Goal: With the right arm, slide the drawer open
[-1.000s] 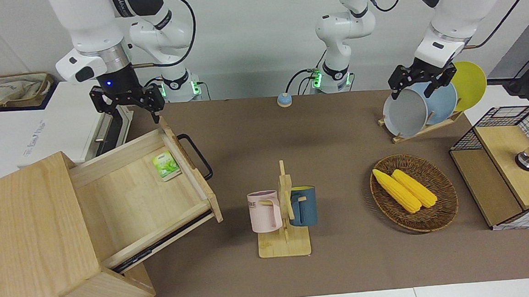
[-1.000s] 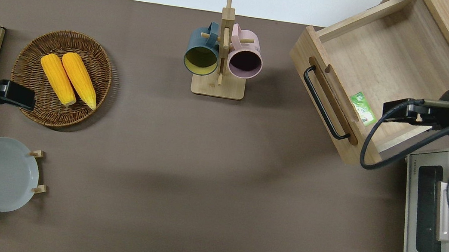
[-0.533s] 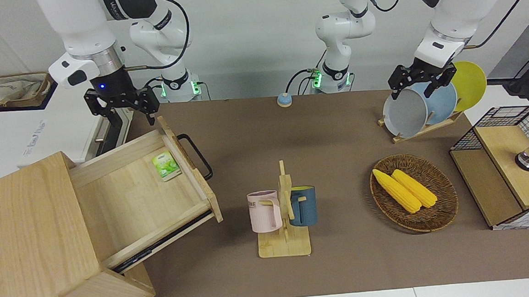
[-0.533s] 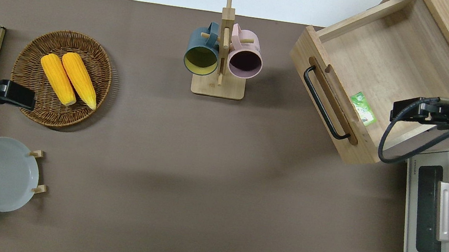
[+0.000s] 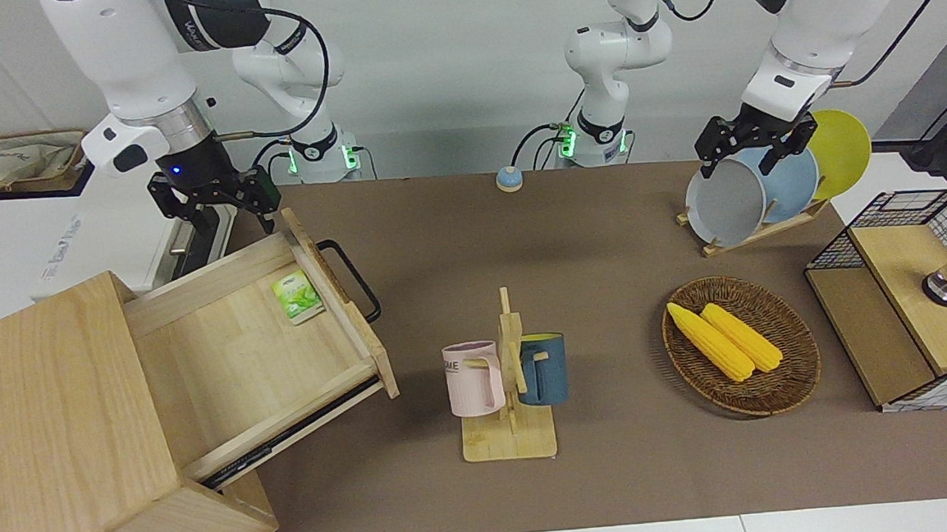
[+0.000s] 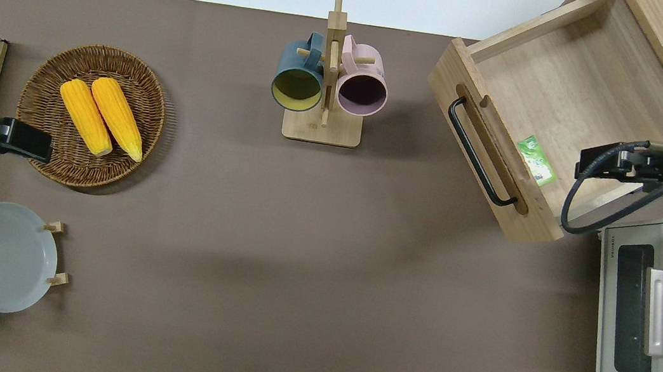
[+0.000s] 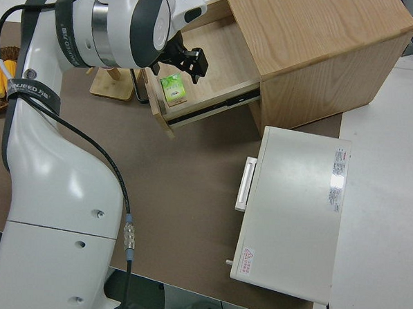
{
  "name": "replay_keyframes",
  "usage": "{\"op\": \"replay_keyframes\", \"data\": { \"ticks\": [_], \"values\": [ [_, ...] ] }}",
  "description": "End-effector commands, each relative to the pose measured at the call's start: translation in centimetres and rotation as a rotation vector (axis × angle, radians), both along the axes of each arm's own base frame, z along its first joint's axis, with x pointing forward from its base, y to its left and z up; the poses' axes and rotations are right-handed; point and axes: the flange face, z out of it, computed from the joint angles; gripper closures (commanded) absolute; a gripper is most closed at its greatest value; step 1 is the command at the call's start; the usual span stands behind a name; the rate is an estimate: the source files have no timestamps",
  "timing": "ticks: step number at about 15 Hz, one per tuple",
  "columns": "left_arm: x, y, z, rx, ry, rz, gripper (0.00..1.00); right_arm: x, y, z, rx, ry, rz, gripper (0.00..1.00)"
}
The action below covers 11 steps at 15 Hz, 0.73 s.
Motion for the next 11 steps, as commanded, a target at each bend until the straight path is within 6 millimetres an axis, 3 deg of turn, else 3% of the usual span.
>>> {"op": "replay_keyframes", "data": {
  "ticks": [1,11],
  "values": [
    [0.16,0.08,0.34,0.016,0.006,-0.012,0.01,-0.33,-0.57,-0.2,-0.043,0.012,0.033,0.015],
    [0.16,0.08,0.41,0.016,0.005,-0.012,0.01,-0.91,-0.15,-0.61,-0.052,0.063,0.078,0.015]
  ]
}}
